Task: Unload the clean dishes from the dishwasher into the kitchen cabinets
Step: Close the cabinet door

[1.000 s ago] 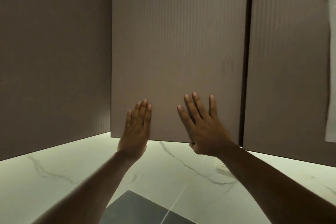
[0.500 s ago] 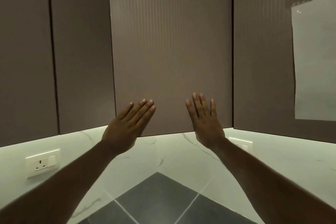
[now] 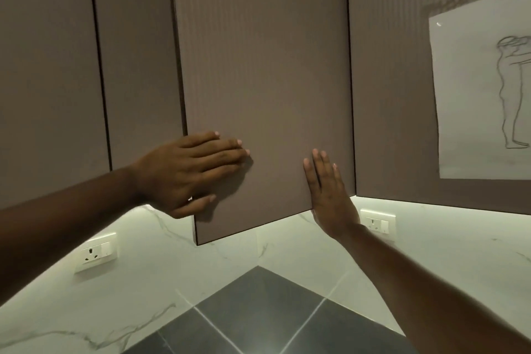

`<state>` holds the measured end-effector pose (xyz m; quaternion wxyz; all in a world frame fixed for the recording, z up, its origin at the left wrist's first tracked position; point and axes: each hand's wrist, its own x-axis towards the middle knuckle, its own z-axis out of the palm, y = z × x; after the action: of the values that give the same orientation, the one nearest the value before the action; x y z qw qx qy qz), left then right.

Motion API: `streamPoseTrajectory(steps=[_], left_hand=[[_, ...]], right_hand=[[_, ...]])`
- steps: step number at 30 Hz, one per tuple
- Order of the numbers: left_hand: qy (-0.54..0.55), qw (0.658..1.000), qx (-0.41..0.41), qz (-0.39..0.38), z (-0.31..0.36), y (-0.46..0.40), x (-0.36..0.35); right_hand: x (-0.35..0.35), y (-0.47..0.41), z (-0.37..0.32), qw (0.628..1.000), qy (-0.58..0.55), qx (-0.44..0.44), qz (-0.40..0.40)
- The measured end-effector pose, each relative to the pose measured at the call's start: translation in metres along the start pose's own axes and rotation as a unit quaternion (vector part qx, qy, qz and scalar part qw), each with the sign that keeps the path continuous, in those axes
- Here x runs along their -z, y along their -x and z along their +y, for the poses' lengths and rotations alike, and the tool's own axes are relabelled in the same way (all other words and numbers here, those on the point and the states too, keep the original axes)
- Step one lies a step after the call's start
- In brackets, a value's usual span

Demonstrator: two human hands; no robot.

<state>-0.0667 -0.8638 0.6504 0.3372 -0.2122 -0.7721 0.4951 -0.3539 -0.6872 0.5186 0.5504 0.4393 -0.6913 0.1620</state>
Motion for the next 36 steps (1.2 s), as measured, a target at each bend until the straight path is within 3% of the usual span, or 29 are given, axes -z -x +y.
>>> streamPoseTrajectory(steps=[7, 12, 14, 19, 25, 28, 32, 36], left_hand=[[0.011, 0.995, -0.032, 0.099, 0.025, -0.029, 0.033], [0.041, 0.985, -0.060, 0.159, 0.033, -0.055, 0.052], [0.063, 0.977, -0.076, 0.188, 0.039, -0.064, 0.060], [0.110, 0.960, -0.107, 0.234, 0.056, -0.095, 0.080], [0.082, 0.948, -0.146, 0.272, 0.077, -0.147, 0.106], [0.073, 0.945, -0.162, 0.273, 0.085, -0.166, 0.113], [0.069, 0.942, -0.172, 0.279, 0.091, -0.183, 0.117], [0.067, 0.942, -0.175, 0.279, 0.095, -0.194, 0.117]], right_hand=[[0.016, 0.011, 0.005, 0.997, -0.082, 0.009, -0.002], [0.075, 0.015, 0.031, 0.983, -0.106, 0.060, -0.139], [0.111, 0.007, 0.042, 0.979, -0.101, 0.092, -0.152], [0.203, -0.055, 0.046, 0.991, -0.073, 0.108, -0.027], [0.309, -0.121, 0.027, 0.977, 0.029, 0.184, 0.104], [0.341, -0.125, 0.028, 0.958, 0.128, 0.245, 0.079], [0.363, -0.119, 0.031, 0.928, 0.249, 0.278, -0.014], [0.374, -0.118, 0.031, 0.913, 0.284, 0.286, -0.064]])
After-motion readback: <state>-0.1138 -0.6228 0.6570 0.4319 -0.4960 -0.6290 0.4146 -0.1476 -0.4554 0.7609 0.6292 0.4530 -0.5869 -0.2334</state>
